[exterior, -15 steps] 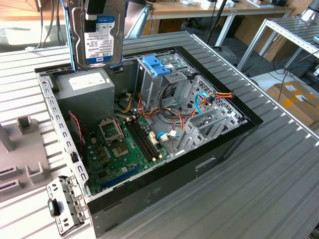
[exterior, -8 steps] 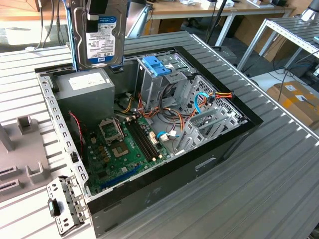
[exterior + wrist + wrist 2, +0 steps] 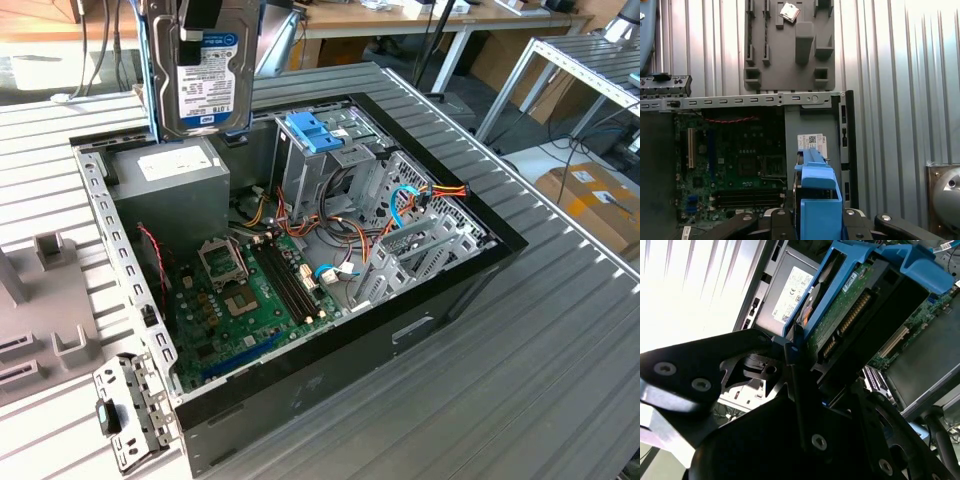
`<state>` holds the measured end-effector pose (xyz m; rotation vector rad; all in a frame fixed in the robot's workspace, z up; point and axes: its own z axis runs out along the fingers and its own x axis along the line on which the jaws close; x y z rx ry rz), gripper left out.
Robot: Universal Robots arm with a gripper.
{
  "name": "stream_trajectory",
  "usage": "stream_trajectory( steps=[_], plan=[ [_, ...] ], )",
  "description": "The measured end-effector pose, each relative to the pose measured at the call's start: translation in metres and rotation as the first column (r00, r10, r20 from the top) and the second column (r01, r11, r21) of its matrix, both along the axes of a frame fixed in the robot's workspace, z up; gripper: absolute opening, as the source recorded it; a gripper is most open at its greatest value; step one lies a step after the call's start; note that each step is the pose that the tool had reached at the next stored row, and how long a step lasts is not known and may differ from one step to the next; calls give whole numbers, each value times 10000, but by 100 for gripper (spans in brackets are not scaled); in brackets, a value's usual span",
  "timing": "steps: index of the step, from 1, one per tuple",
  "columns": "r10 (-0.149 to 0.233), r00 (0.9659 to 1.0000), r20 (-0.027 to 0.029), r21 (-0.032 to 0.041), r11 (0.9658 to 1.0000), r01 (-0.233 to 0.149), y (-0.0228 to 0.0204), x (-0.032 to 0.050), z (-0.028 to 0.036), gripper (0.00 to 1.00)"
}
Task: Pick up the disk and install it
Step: 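Pick up the disk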
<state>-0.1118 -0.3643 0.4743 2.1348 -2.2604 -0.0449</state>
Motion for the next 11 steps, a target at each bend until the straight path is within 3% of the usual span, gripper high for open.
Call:
stream_trajectory(
  steps=[11],
  plan=[
    [0, 10000, -1, -1, 10000, 0, -7, 56, -1, 36]
  ],
)
